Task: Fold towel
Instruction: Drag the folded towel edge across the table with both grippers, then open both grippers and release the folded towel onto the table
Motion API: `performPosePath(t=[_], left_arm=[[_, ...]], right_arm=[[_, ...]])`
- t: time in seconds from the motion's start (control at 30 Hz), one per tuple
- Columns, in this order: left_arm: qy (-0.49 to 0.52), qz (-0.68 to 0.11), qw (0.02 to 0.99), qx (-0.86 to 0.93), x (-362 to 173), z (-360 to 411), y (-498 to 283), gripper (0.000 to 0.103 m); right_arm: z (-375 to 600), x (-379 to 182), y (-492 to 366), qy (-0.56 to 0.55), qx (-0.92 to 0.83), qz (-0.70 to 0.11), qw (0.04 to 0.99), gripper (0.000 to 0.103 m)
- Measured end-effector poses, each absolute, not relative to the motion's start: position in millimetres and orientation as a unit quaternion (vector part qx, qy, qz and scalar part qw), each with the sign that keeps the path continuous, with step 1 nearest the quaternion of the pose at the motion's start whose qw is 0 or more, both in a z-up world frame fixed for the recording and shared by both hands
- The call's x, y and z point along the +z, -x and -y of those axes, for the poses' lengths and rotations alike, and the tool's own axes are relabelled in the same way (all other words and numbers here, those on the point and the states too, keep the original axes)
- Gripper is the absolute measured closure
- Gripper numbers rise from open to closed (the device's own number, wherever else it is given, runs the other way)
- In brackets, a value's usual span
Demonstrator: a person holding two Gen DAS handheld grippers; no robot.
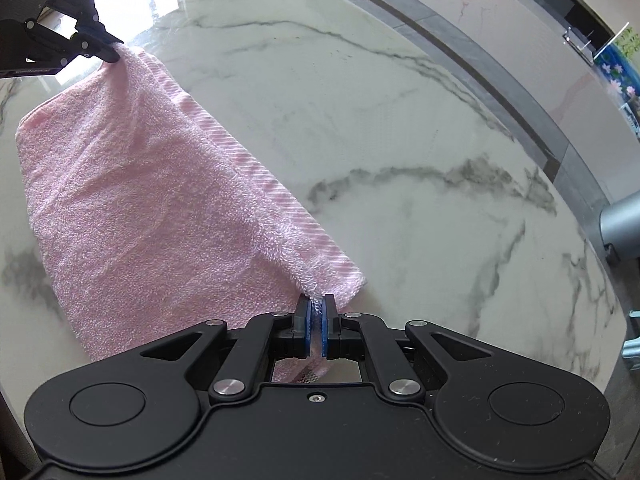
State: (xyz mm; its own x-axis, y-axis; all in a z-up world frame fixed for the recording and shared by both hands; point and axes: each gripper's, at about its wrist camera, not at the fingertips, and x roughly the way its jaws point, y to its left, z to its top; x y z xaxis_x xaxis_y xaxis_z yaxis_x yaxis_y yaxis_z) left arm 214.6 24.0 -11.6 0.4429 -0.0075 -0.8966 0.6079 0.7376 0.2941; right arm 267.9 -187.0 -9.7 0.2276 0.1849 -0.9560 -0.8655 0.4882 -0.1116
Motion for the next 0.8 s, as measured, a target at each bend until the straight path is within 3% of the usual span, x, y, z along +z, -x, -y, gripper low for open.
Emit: performPosePath(t=[0.5,0.57,0.6,0.67,0.8], left_arm=[[-0.286,-0.486,0.811,-0.158,-17.1,-21.6,-206.8,0.097],[-0.284,-0.487,0.813,-0.149,-15.3,-20.9,-206.3,0.09],[-0.282,-0.488,0.814,-0.142,-13.7,-21.1,-206.5,0.086],[-0.278,-0.479,0.824,-0.118,-5.2,-23.9,-202.5,0.067],[-0.265,-0.467,0.839,-0.091,12.5,-28.5,-193.2,0.061]], right_arm=[[194.4,-18.8,-251.3,0.316,0.351,-0.5,0.726,0.095],[196.3,-16.5,-246.3,0.312,0.345,-0.5,0.731,0.09],[197.8,-14.3,-243.6,0.31,0.34,-0.498,0.735,0.083],[201.4,-7.8,-237.1,0.306,0.331,-0.493,0.744,0.07],[213.7,10.9,-222.9,0.285,0.318,-0.478,0.767,0.065]])
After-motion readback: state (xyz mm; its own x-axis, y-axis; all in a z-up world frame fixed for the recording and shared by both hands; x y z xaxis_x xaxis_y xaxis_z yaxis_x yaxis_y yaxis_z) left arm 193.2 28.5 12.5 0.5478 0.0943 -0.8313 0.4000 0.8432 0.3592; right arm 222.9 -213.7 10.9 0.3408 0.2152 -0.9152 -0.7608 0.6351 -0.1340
